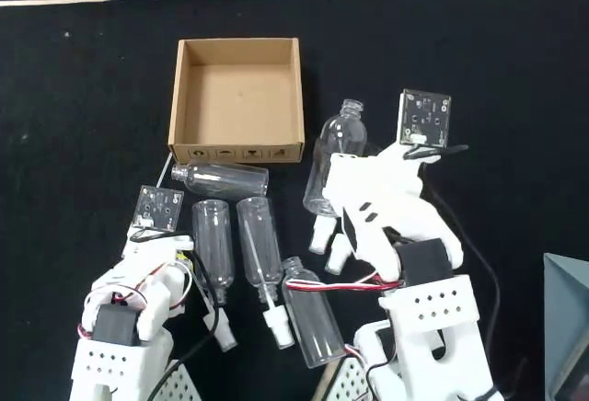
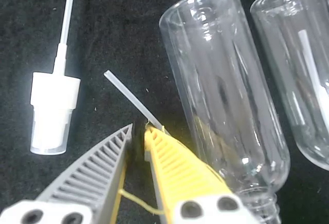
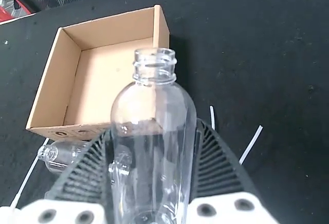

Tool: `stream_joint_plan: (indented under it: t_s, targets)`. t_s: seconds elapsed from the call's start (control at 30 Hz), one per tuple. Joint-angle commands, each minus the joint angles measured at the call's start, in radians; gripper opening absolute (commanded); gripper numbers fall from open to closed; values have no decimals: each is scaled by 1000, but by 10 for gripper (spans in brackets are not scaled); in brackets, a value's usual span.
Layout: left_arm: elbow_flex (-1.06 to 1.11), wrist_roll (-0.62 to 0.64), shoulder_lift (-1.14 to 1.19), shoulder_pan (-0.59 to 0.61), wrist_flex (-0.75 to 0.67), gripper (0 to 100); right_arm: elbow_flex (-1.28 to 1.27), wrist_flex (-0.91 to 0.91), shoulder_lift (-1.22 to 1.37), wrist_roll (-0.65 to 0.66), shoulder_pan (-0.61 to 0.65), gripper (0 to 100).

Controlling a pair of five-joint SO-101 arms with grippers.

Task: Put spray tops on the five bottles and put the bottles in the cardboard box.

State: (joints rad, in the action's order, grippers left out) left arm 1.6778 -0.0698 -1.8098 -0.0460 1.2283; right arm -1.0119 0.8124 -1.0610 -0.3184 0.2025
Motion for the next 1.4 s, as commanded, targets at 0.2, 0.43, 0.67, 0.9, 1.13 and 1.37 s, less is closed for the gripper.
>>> stream_joint_plan:
  t_s: [0.2,0.43,0.67,0.9,1.13,1.37]
  targets:
    - [22,-2,-18,10,6,30,7,3,-108,18,-26,11]
    - [22,-2,-18,10,6,30,-56,9,-248,144,-26,11]
    - [22,-2,-18,10,6,30,-77,14,-360,160,-26,11]
    - [22,-2,-18,10,6,30,-120,12,-493,161,-26,11]
    - [22,-2,-18,10,6,30,-183,9,-641,163,-26,11]
    - [22,-2,-18,10,6,30,-191,15,-679,163,-26,11]
